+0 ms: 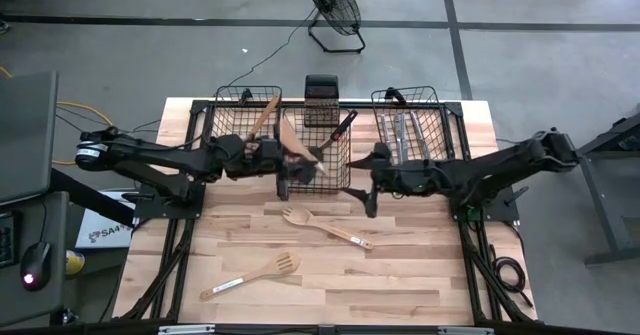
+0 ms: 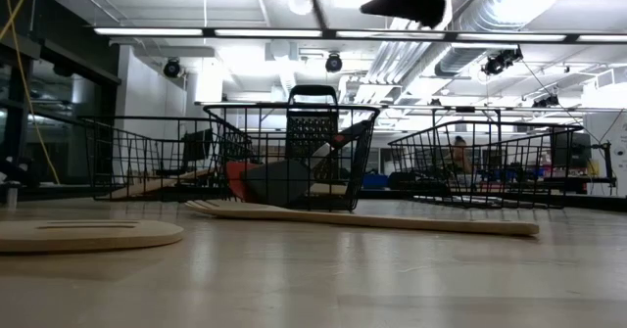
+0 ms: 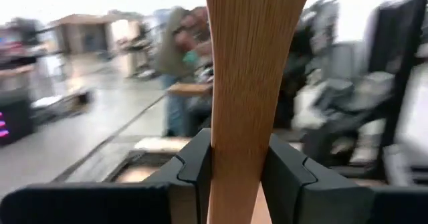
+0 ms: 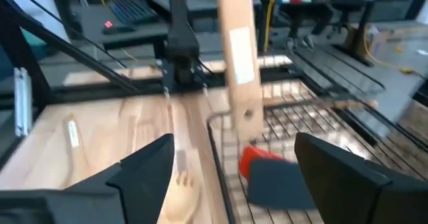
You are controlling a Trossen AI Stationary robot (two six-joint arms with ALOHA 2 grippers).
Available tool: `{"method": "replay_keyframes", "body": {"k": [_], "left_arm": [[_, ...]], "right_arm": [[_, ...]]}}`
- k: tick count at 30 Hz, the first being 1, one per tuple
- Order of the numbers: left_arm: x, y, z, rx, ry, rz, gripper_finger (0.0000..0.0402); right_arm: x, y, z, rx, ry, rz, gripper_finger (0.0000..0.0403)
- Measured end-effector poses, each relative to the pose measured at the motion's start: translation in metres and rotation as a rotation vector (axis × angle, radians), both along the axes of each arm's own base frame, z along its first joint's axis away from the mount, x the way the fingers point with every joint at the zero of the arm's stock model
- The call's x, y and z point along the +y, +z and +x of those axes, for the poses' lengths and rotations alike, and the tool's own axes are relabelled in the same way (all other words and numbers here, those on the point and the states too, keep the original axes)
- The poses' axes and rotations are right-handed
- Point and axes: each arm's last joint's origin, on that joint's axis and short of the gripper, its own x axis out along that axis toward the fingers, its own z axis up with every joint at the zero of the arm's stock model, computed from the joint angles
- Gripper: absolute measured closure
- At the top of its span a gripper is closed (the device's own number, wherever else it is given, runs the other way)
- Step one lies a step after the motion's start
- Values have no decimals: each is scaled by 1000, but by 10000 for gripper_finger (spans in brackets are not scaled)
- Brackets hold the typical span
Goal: Pick & Place Kitchen Items
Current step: Put the light brown wooden spatula into the left wire basket
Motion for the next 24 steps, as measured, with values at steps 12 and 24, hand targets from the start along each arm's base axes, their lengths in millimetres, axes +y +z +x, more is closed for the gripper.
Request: {"method": "replay_keyframes", "body": {"k": [12, 24], "left_arm": [[15, 6, -31, 132, 551, 5, 311], [64, -15, -47, 310, 888, -89, 311]], "right_arm": [[-11, -3, -31, 188, -199, -29, 97], [-17, -11, -36, 279, -249, -18, 96]]}}
